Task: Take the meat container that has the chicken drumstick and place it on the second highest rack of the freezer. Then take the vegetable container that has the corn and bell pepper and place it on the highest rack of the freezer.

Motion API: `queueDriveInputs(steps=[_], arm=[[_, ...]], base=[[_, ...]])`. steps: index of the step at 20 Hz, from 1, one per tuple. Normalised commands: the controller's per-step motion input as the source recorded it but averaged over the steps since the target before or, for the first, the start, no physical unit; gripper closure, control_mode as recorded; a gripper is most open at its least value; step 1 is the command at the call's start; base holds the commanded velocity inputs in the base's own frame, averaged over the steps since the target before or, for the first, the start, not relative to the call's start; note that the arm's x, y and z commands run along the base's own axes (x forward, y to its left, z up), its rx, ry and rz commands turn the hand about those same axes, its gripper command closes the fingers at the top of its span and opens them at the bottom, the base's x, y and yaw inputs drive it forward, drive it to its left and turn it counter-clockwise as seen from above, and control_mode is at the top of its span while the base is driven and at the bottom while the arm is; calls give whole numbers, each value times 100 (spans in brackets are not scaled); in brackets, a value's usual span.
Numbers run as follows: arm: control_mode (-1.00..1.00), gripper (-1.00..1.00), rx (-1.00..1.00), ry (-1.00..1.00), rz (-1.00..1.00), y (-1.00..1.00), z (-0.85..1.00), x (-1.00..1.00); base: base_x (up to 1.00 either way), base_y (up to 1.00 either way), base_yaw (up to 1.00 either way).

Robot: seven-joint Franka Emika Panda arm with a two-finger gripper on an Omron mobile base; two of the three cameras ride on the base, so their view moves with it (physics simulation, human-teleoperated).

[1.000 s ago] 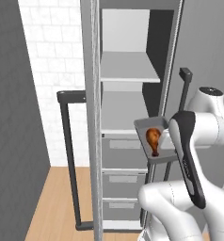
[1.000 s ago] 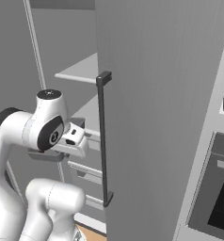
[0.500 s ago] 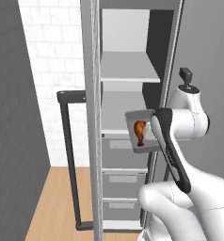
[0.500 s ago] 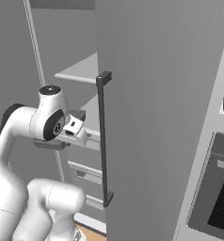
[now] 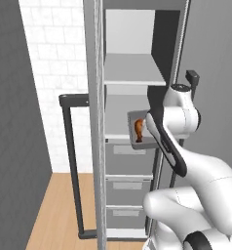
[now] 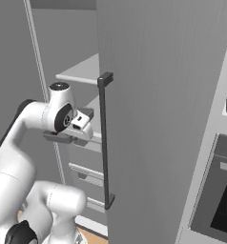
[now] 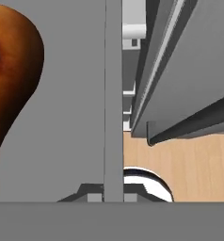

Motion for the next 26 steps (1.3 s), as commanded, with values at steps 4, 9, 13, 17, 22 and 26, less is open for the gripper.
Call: queueDriveInputs(steps=[4,9,13,17,22,26], arm=[[-100,100,0,0,-2,0,-54,25],[-100,100,0,-1,-1,0,-52,16],[-100,100,0,-9,-1,0,-35,17],[-100,100,0,-18,-1,6,-6,23],[-100,100,0,-9,0,3,2,30],[-100,100,0,0,0,0,26,17]], base=[[0,0,0],[0,0,0],[0,0,0],[0,0,0],[0,0,0],[0,0,0]])
